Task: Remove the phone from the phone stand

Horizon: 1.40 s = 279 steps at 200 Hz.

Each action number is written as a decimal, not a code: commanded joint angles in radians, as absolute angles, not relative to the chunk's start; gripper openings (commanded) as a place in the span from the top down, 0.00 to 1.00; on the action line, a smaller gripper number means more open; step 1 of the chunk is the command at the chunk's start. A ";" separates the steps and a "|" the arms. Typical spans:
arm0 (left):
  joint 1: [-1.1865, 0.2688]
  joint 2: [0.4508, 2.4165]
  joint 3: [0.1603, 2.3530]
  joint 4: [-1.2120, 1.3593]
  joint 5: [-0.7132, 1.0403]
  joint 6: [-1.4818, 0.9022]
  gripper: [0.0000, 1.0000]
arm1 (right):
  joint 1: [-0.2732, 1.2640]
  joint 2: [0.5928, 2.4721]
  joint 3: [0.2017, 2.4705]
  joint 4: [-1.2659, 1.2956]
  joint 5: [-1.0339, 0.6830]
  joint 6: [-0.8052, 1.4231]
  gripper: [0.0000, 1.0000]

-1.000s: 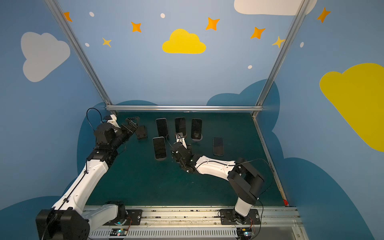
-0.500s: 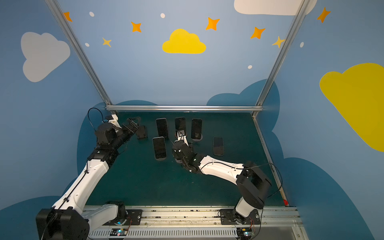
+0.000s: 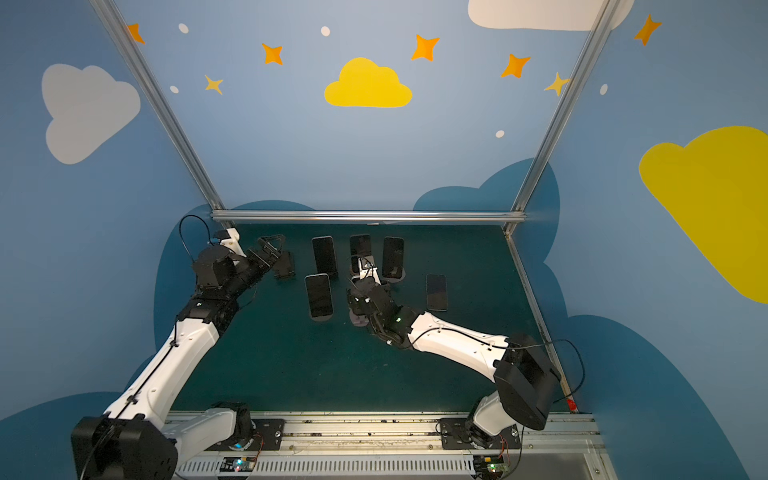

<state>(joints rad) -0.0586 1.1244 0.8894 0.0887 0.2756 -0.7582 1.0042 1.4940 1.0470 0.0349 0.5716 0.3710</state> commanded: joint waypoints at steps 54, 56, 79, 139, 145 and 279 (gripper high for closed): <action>-0.073 1.114 0.913 0.072 0.273 -0.723 0.00 | 0.938 1.327 1.007 -0.069 0.628 0.334 0.34; -0.072 1.114 0.914 0.068 0.268 -0.721 0.00 | 0.933 1.324 1.006 -0.077 0.627 0.338 0.34; -0.071 1.088 0.912 0.066 0.254 -0.709 0.00 | 0.898 1.280 0.969 -0.112 0.611 0.346 0.35; -0.071 1.105 0.913 0.070 0.272 -0.720 0.00 | 0.757 1.180 0.873 -0.211 0.549 0.328 0.36; -0.071 1.106 0.911 0.072 0.271 -0.723 0.00 | 0.733 1.172 0.864 -0.209 0.547 0.306 0.35; -0.070 1.116 0.911 0.091 0.303 -0.733 0.00 | 0.406 1.122 0.750 -0.115 0.435 0.282 0.37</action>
<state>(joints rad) -0.0650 1.1172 0.8917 0.0647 0.2798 -0.7338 0.4389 1.1561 0.7506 -0.1711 0.4587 0.3016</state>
